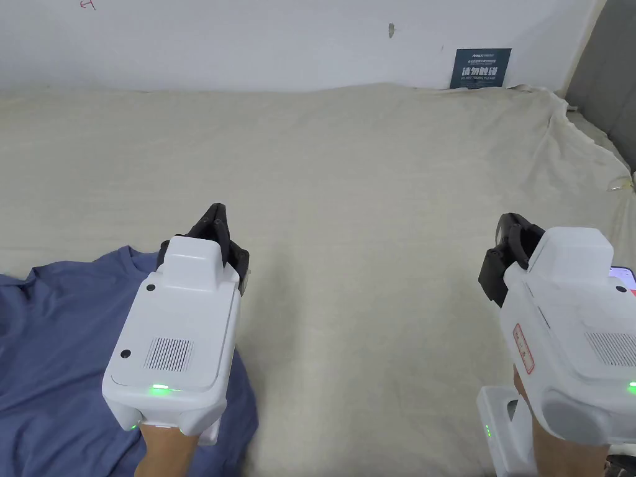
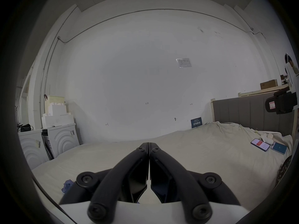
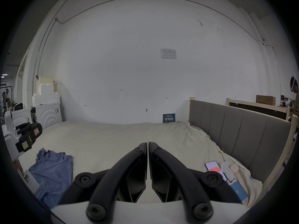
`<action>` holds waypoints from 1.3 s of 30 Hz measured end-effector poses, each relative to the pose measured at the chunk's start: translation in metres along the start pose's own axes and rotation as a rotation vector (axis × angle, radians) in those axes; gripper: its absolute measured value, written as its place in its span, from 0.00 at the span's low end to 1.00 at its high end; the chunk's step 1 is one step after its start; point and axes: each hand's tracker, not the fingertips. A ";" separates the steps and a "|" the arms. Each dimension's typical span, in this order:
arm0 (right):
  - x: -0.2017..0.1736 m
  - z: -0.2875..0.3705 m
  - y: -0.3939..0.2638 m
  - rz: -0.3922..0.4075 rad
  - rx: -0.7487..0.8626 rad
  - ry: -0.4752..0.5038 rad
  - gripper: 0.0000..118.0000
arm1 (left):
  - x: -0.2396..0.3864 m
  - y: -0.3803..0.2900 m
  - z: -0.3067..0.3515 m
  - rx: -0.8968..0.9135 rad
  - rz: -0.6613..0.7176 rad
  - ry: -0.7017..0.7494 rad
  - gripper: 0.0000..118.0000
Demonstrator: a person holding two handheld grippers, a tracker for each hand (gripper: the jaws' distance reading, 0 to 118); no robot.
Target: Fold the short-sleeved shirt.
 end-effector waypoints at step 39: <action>-0.220 -0.006 -0.009 0.055 0.016 0.599 0.02 | -0.210 -0.013 0.161 -0.105 -0.015 0.643 0.03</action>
